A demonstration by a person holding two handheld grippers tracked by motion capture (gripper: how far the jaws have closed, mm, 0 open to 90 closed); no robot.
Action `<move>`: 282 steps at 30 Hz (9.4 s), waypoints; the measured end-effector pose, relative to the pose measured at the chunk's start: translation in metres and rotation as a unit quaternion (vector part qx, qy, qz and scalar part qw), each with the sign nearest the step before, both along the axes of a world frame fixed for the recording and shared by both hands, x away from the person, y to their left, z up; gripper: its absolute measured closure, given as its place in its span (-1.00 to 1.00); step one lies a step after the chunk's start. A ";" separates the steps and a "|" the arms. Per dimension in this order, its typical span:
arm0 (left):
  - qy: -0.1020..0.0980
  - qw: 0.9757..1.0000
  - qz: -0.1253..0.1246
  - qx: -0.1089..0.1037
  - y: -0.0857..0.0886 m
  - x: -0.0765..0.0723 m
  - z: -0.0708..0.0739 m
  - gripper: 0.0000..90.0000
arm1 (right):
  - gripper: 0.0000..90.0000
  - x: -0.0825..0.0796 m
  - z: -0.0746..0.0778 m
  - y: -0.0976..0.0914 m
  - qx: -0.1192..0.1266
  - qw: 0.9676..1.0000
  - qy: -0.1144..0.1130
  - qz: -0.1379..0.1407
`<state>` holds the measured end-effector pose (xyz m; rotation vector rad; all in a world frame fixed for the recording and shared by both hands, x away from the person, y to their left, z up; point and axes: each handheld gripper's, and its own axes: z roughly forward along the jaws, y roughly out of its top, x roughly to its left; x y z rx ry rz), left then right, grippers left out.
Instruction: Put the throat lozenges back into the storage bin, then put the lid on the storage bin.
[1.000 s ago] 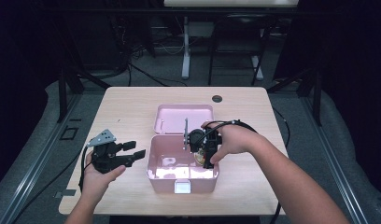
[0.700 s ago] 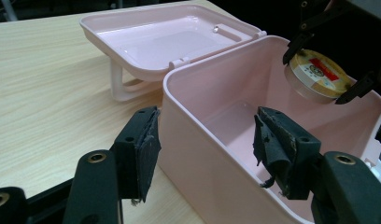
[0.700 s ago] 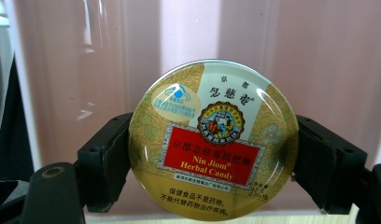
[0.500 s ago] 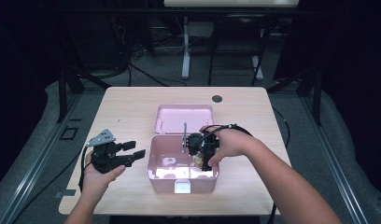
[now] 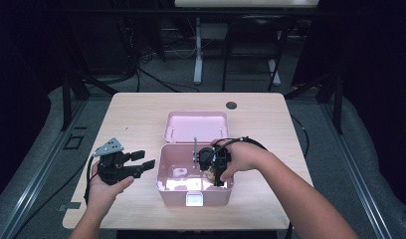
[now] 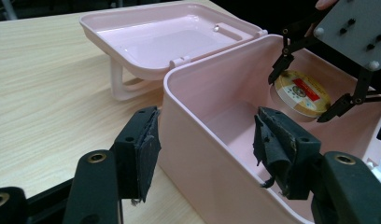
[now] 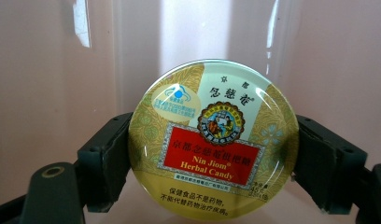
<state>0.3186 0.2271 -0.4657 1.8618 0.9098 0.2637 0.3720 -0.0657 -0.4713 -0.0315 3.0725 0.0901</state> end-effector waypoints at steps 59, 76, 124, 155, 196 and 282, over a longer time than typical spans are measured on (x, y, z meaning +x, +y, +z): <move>0.005 1.000 0.004 0.000 0.002 0.002 -0.002 -0.10 | -0.56 0.009 -0.044 0.004 -0.012 0.999 0.029 -0.014; 0.005 1.000 0.003 -0.001 0.003 0.002 -0.002 -0.10 | -0.60 0.011 -0.045 0.001 0.002 0.999 0.032 -0.023; 0.002 1.000 0.005 -0.001 0.002 0.001 0.000 -0.06 | -0.31 0.002 0.047 -0.021 0.066 0.993 0.013 -0.101; 0.000 1.000 0.019 -0.005 0.004 0.000 0.000 0.01 | -0.26 -0.010 0.061 -0.075 0.211 0.960 -0.045 -0.180; 0.016 1.000 0.001 -0.010 -0.011 -0.002 -0.009 0.15 | -0.18 0.015 0.030 -0.116 0.406 0.833 -0.140 -0.349; 0.033 0.999 -0.004 0.004 -0.026 0.000 -0.027 0.37 | 0.62 0.119 -0.023 -0.083 0.341 0.741 -0.101 -0.569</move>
